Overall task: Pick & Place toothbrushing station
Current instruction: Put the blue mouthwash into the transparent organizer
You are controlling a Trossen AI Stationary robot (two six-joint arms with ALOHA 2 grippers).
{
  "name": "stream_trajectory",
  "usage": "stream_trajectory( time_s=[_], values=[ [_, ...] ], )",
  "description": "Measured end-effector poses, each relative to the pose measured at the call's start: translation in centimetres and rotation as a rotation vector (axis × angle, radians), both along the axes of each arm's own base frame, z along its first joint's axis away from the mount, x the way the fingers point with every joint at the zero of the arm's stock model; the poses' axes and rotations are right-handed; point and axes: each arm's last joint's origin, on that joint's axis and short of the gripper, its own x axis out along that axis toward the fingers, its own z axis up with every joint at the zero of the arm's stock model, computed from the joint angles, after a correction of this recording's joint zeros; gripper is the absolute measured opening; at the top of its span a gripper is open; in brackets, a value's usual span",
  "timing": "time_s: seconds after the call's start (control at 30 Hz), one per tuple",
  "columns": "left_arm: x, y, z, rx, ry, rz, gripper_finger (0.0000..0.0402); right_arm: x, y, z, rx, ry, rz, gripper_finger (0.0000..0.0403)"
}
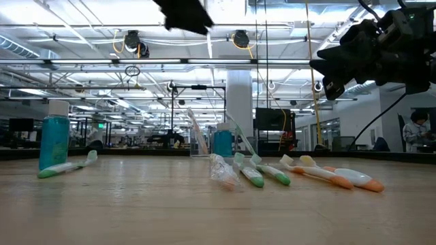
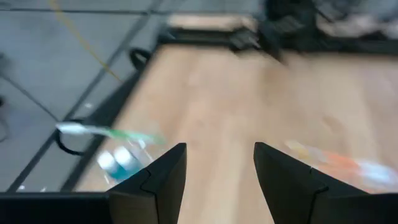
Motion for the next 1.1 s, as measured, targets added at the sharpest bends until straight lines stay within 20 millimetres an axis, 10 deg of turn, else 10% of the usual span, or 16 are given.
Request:
stream_trajectory(
  time_s=[0.43, 1.1],
  values=[
    [-7.8, -7.7, -3.0, -0.403, 0.502, 0.082, 0.0196, 0.0, 0.0, 0.0, 0.022, 0.006, 0.0, 0.0105],
    [-6.1, -9.4, -8.5, -0.601, 0.79, 0.663, 0.0195, 0.0, -0.1, 0.1, -0.007, -0.007, -0.027, 0.0105]
  ],
)
